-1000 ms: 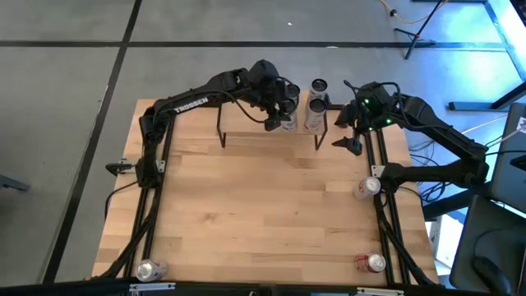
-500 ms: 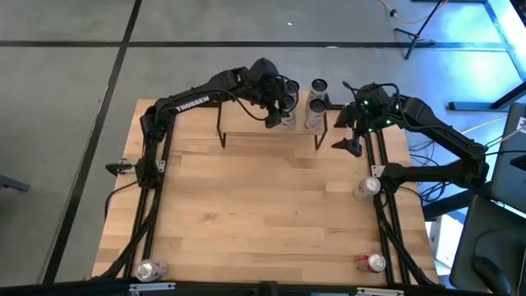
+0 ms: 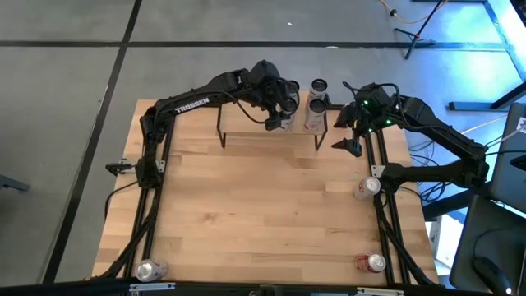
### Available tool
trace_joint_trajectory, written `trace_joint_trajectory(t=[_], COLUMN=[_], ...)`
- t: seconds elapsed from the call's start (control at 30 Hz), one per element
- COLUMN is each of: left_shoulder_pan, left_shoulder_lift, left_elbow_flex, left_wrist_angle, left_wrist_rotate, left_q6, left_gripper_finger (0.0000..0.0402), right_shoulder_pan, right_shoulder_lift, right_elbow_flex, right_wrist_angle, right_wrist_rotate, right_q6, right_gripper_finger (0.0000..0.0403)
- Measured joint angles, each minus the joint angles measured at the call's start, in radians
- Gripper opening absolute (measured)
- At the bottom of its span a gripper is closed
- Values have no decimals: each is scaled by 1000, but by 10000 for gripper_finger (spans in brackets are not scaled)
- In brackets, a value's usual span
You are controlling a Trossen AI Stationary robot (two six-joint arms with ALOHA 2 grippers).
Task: Place canned beverage on shelf
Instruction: Put the white-blue soda can on the shelf aligned with the other white-blue soda can, then put the top red-silver soda can on the shelf
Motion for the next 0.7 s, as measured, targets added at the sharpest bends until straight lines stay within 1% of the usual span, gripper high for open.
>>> trace_joint_trajectory(t=[0.13, 0.33, 0.43, 0.63, 0.7], left_shoulder_pan=[-3, -11, -17, -28, -28], left_shoulder_lift=[0, 0, -2, -53, -82], left_elbow_flex=[0, 0, 0, 0, 0], left_wrist_angle=[1, 34, 61, 73, 75], left_wrist_rotate=[-20, -25, -29, -117, -127], left_q6=[6, 8, 7, -14, -38], left_gripper_finger=[297, 338, 352, 355, 355], right_shoulder_pan=[0, 0, 0, 0, 0], right_shoulder_lift=[0, 0, 0, 0, 0], right_elbow_flex=[0, 0, 0, 0, 0], right_wrist_angle=[0, 0, 0, -4, -3], right_wrist_rotate=[0, 0, 0, 0, 0], right_q6=[0, 0, 0, 0, -1], right_gripper_finger=[376, 376, 376, 376, 376])
